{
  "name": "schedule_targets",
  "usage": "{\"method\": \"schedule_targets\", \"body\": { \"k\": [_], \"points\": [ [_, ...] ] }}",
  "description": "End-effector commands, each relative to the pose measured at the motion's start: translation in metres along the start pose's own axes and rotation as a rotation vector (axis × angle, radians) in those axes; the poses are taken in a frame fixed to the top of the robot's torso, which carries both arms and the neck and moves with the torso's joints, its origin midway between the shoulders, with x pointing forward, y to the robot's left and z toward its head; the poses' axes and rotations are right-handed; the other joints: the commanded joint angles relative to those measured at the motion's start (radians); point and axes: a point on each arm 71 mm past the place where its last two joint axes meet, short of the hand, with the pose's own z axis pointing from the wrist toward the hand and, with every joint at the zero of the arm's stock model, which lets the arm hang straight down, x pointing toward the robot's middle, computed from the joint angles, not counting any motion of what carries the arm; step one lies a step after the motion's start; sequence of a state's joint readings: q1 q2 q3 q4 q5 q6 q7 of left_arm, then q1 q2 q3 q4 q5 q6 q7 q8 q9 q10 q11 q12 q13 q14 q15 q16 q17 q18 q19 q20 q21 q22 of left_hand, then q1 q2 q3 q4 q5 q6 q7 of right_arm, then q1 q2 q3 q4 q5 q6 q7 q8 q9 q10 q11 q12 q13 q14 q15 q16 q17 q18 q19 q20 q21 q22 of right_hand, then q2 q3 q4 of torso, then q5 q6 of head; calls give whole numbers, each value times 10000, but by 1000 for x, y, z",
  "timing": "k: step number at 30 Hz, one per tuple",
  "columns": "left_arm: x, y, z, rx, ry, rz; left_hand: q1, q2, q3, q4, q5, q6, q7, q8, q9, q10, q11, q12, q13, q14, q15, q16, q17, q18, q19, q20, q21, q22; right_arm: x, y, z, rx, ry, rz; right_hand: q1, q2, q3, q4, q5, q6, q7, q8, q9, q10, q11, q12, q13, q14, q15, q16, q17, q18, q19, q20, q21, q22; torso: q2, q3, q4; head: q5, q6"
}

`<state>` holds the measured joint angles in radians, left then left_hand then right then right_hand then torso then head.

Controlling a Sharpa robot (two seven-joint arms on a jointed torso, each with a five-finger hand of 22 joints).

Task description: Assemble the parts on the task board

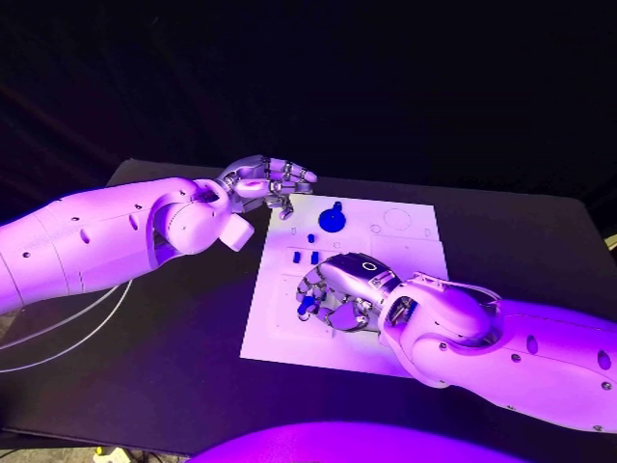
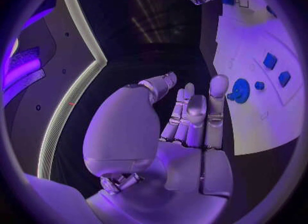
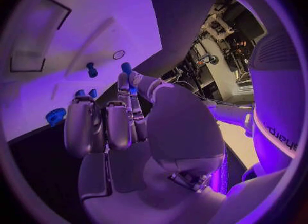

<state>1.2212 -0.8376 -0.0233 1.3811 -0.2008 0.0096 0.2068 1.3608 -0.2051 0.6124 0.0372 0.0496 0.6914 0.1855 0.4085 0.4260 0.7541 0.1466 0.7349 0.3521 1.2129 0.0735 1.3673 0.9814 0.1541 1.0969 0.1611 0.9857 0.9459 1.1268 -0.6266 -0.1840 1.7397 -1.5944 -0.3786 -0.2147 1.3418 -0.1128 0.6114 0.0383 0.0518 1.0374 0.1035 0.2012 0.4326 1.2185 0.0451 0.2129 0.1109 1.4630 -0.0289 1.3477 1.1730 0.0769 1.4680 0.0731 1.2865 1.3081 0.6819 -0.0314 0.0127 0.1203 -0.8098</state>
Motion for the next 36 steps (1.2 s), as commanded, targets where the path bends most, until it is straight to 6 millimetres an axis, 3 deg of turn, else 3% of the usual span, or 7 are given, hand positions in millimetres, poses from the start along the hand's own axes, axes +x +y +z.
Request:
{"method": "schedule_targets", "body": {
  "k": [1, 16, 36],
  "points": [
    [3, -1, 1, 67, 224, -45, -52, 40, -28, 38, 38, -88, 297, 60, 3, -66, -4, 63, -16, -56, 0, 36, 0, 60, -33, 28, 6, 9, 4, 0, 1, -165, 225, -201, -51, 39, 37, -2, 57, 71, 36, 605, 833, 54, -7, -45, 11, 355, -64, 6, -8, -95, 65, -83, -9, 243, -1, -2, 0, 15, -34],
    [3, -1, 0, 59, 223, -44, -52, 40, -28, 38, 38, -88, 297, 60, 3, -66, -4, 63, -16, -56, 0, 36, 0, 60, -33, 28, 6, 9, 16, -2, 5, -33, 548, -329, -51, 39, 37, -2, 57, 71, 36, 605, 833, 54, -7, -45, 11, 355, -64, 6, -8, -95, 65, -83, -9, 243, -2, 7, -13, 53, -83],
    [2, -1, -1, 34, 241, -40, -52, 40, -28, 38, 38, -88, 297, 60, 3, -66, -4, 63, -16, -56, 0, 36, 0, 60, -33, 28, 6, 9, 17, -5, 5, 270, 397, -698, -79, 42, 70, -35, 67, 39, 50, 628, 875, 64, 4, -75, 17, 360, -55, 24, 19, -99, 68, -78, 1, 256, -1, 8, -6, 56, -107]
  ]
}}
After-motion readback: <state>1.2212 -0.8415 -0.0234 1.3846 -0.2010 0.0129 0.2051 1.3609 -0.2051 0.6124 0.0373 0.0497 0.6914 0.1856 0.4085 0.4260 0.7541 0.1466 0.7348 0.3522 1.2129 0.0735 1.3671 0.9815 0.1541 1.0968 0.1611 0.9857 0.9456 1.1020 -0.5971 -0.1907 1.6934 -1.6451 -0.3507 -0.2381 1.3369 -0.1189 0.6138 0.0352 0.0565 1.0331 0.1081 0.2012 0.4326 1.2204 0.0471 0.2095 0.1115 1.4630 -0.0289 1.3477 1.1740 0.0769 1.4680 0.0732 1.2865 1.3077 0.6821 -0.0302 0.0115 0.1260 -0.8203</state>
